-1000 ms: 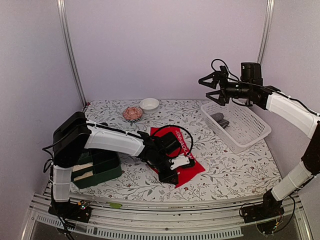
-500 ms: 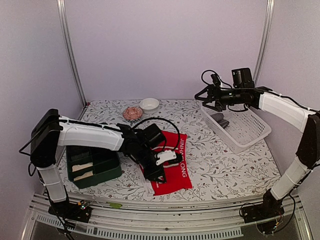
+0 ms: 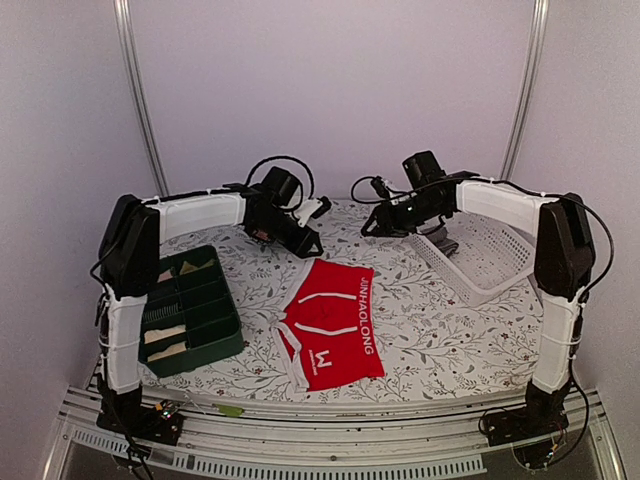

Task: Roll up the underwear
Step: Rotate the underwear at the center of the board, then pick up the underwear from the center of the board.

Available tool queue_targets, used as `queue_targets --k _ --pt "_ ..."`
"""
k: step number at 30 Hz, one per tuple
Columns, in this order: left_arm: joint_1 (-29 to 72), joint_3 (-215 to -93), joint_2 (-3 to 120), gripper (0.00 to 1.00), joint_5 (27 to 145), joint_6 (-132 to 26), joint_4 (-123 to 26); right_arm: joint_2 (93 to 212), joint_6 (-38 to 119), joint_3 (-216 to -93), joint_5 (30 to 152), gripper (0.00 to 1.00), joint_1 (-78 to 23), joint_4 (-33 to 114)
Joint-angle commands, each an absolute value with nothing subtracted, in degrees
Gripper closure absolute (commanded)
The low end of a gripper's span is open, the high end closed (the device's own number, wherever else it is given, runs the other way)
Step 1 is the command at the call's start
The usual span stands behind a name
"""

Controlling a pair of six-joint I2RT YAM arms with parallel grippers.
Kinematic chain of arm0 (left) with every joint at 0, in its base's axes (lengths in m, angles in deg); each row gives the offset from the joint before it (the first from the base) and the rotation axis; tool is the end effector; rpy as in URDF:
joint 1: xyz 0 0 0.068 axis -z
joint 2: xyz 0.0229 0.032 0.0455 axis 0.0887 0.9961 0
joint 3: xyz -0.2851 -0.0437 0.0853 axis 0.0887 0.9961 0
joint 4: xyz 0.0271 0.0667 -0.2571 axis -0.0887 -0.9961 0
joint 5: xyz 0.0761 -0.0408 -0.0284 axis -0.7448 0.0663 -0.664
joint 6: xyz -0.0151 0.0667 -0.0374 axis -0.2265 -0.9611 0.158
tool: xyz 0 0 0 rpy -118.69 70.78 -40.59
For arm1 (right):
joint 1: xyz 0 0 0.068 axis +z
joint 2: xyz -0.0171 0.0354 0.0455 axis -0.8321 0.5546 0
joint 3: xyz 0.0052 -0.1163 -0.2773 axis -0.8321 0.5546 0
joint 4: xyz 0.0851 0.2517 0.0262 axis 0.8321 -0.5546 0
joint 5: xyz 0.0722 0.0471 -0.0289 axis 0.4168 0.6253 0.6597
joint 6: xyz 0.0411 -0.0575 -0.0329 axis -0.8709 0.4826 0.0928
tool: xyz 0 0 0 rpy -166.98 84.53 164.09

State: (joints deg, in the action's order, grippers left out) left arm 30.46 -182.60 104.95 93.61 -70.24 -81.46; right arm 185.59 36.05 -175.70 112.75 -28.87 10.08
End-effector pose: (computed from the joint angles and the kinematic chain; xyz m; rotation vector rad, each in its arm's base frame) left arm 0.4084 -0.3141 0.2186 0.9946 2.3159 -0.5611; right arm 0.4152 0.2528 0.2633 -0.5952 2.4094 0.9305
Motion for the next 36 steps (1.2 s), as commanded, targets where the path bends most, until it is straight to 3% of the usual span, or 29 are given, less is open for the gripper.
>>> queue_targets --k 1,14,30,36 --pt "28.5 -189.7 111.9 0.59 94.1 -69.0 -84.9 189.9 42.3 -177.6 107.8 0.61 -28.0 5.2" --pt "26.5 -197.0 119.1 0.57 94.7 -69.0 -87.0 199.1 44.9 -179.1 100.4 0.72 -27.8 5.0" --pt "25.0 -196.4 119.3 0.56 94.1 -70.4 -87.6 207.0 53.1 -183.3 96.1 0.71 -25.7 5.9" --pt "22.9 -197.3 120.5 0.56 97.3 -70.5 -87.6 208.8 53.4 -182.9 96.3 0.82 -25.5 5.2"
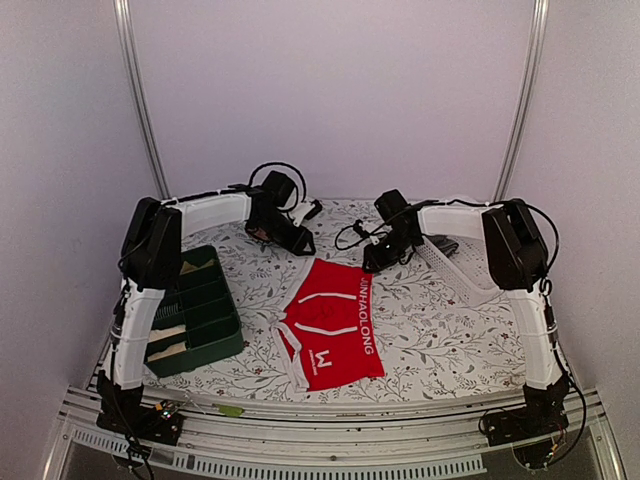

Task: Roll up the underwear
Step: Pick up the underwear from the center of the board.

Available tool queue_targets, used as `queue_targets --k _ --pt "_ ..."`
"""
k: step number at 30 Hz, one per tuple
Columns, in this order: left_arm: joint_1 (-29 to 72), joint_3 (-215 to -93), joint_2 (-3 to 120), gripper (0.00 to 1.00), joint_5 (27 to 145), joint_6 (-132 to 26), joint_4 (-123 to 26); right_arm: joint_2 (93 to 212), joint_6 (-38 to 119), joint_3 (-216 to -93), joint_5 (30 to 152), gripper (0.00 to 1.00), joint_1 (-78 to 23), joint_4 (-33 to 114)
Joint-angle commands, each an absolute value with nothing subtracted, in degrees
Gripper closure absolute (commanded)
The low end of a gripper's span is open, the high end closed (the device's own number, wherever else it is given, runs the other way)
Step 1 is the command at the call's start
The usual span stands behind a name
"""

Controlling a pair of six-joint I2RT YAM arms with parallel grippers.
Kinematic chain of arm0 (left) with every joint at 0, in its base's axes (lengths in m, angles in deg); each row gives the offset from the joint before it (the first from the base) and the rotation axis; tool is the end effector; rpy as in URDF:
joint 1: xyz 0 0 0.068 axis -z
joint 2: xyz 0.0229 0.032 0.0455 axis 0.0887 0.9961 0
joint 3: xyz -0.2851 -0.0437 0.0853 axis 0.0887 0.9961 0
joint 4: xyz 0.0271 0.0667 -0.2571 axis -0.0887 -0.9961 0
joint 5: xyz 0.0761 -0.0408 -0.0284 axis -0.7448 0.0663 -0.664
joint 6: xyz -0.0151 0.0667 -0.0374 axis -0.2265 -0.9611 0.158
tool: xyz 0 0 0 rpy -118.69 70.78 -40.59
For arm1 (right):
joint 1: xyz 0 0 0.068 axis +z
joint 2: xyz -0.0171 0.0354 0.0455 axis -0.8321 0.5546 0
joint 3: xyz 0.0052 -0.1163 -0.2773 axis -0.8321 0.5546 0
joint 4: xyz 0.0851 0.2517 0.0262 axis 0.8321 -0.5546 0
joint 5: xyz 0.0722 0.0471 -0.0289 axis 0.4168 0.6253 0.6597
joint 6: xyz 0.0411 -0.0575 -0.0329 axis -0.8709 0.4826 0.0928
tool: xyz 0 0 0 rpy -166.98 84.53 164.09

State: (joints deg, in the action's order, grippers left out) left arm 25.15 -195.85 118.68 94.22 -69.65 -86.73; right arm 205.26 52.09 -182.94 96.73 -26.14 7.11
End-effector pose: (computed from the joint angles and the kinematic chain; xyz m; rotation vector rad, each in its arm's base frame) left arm 0.4724 -0.2971 0.1649 0.8904 2.4541 -0.5315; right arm 0.4515 0.2808 0.1264 -0.8888 2.5657 0.4589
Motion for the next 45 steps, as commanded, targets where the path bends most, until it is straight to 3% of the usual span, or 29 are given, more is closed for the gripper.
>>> queue_targets --k 1,5,19,23,27,28,40,45 --pt "22.7 -197.7 120.9 0.56 98.4 -70.9 -87.7 208.9 53.5 -182.8 96.5 0.88 -25.5 5.1" --pt "22.6 -199.7 123.2 0.57 101.6 -73.8 -89.1 208.5 53.6 -182.2 98.6 1.00 -25.6 5.2" --pt "22.4 -204.9 130.4 0.62 104.8 -73.5 -87.4 206.5 53.3 -181.0 99.4 1.00 -26.2 5.7" --pt "22.3 -204.8 130.8 0.74 107.0 -73.8 -87.2 206.5 52.8 -181.4 98.6 1.00 -26.9 5.6" --pt "21.0 -204.5 130.0 0.99 111.4 -73.9 -86.6 204.4 51.7 -182.0 99.0 1.00 -27.9 5.3" --pt "20.5 -204.5 129.7 1.00 111.6 -73.5 -86.3 204.1 51.4 -182.1 99.2 1.00 -27.9 5.3" --pt "17.9 -204.1 121.5 1.00 111.9 -70.5 -80.7 199.0 49.4 -187.4 99.6 1.00 -28.9 7.8" --pt "18.8 -198.0 114.7 1.00 111.4 -73.2 -80.9 195.8 50.1 -184.9 100.8 1.00 -28.9 7.5"
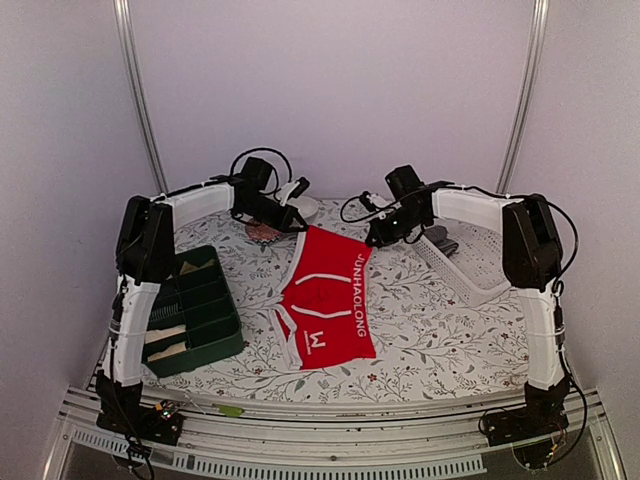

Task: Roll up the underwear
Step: Pick up the underwear from the center of the board, then fold the underwear at the center of the board.

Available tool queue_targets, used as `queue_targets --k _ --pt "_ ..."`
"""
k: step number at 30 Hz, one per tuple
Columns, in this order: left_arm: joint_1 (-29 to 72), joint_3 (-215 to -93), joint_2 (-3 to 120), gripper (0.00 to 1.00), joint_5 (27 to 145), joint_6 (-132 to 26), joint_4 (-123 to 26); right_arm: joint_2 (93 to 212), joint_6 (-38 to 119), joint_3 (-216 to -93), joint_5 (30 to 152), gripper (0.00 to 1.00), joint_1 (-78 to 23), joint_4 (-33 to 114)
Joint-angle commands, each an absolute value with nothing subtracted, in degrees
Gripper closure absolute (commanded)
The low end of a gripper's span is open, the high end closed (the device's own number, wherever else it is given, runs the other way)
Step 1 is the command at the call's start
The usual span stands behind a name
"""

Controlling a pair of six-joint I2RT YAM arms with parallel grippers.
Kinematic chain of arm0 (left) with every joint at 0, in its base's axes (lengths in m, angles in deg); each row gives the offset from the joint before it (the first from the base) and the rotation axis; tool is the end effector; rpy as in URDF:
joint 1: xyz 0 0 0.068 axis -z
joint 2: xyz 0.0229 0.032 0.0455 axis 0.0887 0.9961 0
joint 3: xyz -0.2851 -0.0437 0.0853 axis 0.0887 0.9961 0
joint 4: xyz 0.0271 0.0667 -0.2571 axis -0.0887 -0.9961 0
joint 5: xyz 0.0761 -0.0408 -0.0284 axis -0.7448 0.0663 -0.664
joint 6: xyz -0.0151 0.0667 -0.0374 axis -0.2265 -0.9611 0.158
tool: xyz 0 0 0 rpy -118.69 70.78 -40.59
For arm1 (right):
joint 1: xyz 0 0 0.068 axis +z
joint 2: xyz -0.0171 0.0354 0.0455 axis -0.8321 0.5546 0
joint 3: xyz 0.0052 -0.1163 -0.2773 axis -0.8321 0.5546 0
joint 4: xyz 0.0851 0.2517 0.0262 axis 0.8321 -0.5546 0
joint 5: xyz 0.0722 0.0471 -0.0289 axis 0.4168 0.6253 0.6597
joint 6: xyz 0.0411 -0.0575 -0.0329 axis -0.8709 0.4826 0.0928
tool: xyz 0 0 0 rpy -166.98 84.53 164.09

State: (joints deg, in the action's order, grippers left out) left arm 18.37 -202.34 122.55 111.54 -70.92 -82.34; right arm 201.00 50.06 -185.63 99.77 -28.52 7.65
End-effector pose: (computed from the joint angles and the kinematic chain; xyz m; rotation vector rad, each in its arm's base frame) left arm 0.5182 -0.2651 0.1784 0.8719 2.2770 -0.8561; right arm 0.4666 0.2676 0.1812 -0.7920 2.4589 0.5420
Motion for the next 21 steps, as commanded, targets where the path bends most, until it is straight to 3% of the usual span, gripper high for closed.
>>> queue_targets --k 1,11,21 --pt "19.4 -195.4 112.8 1.00 111.6 -74.0 -80.6 194.9 50.2 -183.2 101.4 1.00 -28.8 7.9" --pt "23.9 -162.1 93.9 1.00 112.3 -74.3 -70.3 184.6 50.7 -164.0 109.7 1.00 -25.1 14.1" --pt "28.1 -146.9 92.0 1.00 111.9 -71.1 -65.1 186.1 48.4 -154.0 113.6 1.00 -21.5 17.5"
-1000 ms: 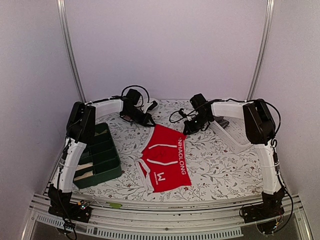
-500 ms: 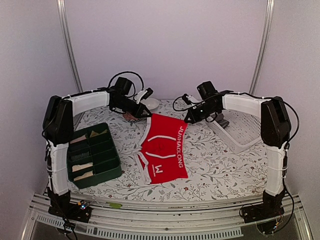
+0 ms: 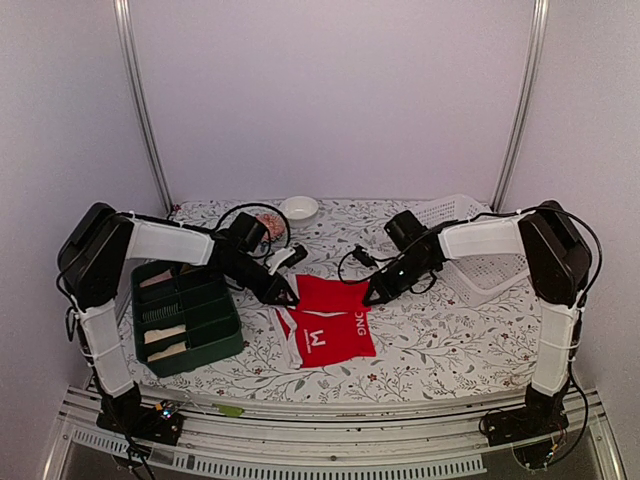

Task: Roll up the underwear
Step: Fold the underwear at the center of the board.

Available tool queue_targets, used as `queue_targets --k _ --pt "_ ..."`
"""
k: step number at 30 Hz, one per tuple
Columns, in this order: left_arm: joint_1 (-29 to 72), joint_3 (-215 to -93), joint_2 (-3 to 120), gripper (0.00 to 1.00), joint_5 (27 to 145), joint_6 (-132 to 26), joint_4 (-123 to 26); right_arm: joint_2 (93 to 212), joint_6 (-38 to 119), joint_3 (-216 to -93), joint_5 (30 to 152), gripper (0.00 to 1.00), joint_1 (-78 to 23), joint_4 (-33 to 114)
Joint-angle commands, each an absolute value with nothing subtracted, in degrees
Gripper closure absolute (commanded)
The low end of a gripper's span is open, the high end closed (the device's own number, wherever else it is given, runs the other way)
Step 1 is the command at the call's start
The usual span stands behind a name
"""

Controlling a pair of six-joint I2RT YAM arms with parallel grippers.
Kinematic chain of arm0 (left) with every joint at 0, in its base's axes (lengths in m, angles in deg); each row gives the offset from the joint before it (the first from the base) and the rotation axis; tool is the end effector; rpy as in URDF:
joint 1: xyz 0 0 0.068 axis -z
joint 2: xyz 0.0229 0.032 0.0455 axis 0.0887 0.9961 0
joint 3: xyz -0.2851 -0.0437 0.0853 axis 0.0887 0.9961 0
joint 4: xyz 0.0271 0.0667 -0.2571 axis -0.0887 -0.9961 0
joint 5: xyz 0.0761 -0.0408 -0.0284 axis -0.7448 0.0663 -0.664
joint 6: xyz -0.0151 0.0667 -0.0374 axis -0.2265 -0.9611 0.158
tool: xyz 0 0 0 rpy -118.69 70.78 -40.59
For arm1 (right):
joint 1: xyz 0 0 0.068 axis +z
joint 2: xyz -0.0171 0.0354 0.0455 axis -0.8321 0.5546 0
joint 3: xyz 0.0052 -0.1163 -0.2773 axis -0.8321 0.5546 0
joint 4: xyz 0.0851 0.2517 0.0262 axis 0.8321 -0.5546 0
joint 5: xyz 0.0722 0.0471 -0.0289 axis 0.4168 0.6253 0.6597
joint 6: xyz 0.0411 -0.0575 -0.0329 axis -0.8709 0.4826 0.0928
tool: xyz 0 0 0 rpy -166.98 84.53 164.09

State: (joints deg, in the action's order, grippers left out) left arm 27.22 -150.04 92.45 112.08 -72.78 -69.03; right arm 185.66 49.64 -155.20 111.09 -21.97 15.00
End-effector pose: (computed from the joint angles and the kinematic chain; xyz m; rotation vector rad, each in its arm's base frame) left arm 0.3268 -0.2510 0.1582 1.1004 2.3684 -0.9322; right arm 0.3399 0.2701 0.1532 -1.0078 2.5387 0.8302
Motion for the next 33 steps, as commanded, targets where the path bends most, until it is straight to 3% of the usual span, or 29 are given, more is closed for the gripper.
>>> queue_targets --k 1,9,16,33 --pt "28.1 -146.6 92.4 1.00 111.3 -70.6 -64.7 186.9 47.9 -154.2 113.8 1.00 -21.6 17.7" --pt "27.1 -155.9 102.1 1.00 102.1 -69.8 -67.8 195.5 44.4 -162.7 112.3 1.00 -23.5 16.3" --pt "24.6 -165.5 104.0 1.00 101.0 -69.8 -70.0 196.5 44.1 -169.3 110.4 1.00 -26.0 13.7" --pt "28.6 -148.6 86.3 1.00 107.6 -72.7 -73.4 182.7 50.7 -155.3 115.0 1.00 -21.2 11.8"
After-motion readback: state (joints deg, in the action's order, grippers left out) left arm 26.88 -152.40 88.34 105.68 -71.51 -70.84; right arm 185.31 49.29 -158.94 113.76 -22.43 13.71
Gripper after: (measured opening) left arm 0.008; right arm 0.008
